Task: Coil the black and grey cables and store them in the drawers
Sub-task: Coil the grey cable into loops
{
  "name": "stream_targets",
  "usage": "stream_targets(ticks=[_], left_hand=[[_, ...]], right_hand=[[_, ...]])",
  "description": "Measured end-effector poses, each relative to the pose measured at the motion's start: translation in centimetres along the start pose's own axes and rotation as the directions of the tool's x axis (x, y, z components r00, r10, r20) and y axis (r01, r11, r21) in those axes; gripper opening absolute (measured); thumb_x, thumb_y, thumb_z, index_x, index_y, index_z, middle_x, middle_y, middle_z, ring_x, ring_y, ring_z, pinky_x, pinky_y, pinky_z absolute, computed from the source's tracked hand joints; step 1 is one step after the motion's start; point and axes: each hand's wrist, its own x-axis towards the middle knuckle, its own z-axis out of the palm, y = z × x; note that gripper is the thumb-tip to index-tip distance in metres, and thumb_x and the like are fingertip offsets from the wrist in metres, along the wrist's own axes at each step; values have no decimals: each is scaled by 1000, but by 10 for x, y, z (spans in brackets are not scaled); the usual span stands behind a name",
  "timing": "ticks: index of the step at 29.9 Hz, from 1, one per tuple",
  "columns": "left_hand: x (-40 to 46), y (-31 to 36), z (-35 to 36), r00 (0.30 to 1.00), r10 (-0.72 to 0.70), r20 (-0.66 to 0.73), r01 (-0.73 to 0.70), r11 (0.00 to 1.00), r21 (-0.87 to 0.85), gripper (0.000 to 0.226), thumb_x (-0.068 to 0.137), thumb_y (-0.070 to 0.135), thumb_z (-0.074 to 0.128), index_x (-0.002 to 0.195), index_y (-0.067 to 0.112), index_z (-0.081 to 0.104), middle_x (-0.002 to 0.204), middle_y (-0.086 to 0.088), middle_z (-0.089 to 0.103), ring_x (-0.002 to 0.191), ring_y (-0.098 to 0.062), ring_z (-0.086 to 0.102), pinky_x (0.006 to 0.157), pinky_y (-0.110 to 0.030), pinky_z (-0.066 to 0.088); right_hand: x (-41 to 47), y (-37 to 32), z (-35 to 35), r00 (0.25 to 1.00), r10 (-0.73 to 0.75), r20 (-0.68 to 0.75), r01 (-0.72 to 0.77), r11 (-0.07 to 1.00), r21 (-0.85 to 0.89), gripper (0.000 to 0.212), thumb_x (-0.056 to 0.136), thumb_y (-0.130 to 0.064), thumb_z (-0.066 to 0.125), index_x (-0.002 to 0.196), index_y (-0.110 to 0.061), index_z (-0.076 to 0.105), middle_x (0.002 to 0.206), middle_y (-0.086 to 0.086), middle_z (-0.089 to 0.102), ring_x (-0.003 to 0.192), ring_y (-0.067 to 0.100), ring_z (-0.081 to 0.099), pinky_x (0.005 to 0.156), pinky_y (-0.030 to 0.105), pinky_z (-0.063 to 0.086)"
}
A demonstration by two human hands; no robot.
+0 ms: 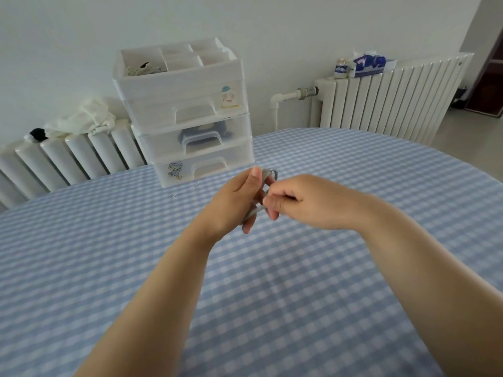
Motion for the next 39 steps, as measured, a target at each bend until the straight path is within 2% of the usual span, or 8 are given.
stream_targets(ticks=[5, 12, 17, 23, 29, 32, 36, 39], left_hand=[[2, 1, -1, 973, -44, 229, 134, 909, -395, 55, 100, 48, 27, 98, 4, 61, 44, 2, 30, 32, -8, 20, 38, -13, 16], [1, 2, -6, 900, -218, 377, 400, 757, -516, 39, 91, 50, 36, 68, 19, 42, 41, 10, 25, 28, -1, 20, 34, -13, 13], [1, 0, -5, 877, -239, 418, 452, 706, -545, 46, 89, 54, 34, 57, 21, 40, 37, 11, 25, 28, -3, 15, 33, -12, 12], [4, -7, 5, 921, -388, -30, 378, 911, -162, 59, 96, 59, 32, 79, 8, 57, 47, 7, 31, 39, -8, 27, 41, -23, 32], [6, -13, -4, 956, -293, 0, 293, 956, -2, 41, 103, 40, 34, 107, 11, 63, 52, 12, 37, 46, -7, 32, 50, -26, 37], [8, -15, -4, 947, -320, 4, 319, 944, -82, 40, 103, 37, 35, 107, 9, 64, 56, 8, 34, 47, -8, 29, 48, -25, 35], [8, -18, -8, 923, -377, 80, 381, 860, -338, 40, 102, 36, 37, 91, 10, 65, 59, 4, 34, 48, -10, 27, 47, -24, 31], [9, -20, -9, 919, -379, 111, 390, 828, -404, 38, 102, 30, 34, 94, 7, 64, 60, 4, 36, 48, -9, 28, 46, -23, 31]], right_hand=[[8, 8, 6, 920, -1, -391, -2, 1000, -7, 46, 80, -66, 51, 61, -24, 49, 50, -8, 45, 46, 6, 38, 49, 26, 31], [11, 8, 20, 811, -3, -585, -82, 990, -117, 52, 78, -72, 42, 83, -20, 43, 68, -8, 50, 58, 10, 46, 51, 28, 37], [19, 13, 33, 934, 127, -334, -67, 980, 185, 63, 80, -74, 27, 103, -22, 55, 95, -11, 67, 83, 10, 64, 76, 36, 52], [32, 25, 55, 920, 293, -261, -163, 890, 426, 49, 97, -55, 34, 89, -14, 59, 54, 2, 64, 53, 15, 69, 50, 20, 50], [43, 27, 60, 875, 425, -232, -230, 787, 573, 51, 95, -59, 34, 78, -18, 59, 52, 3, 64, 53, 15, 69, 45, 17, 45], [45, 28, 62, 864, 444, -238, -208, 746, 633, 59, 95, -58, 36, 85, -7, 66, 49, 1, 58, 53, 19, 69, 45, 19, 47], [50, 29, 64, 826, 488, -282, -132, 655, 744, 57, 95, -55, 45, 76, -5, 66, 43, -2, 50, 42, 15, 58, 64, 45, 60], [50, 26, 65, 814, 488, -316, -98, 651, 753, 53, 97, -49, 44, 78, -6, 67, 42, -4, 45, 39, 11, 50, 57, 40, 59]])
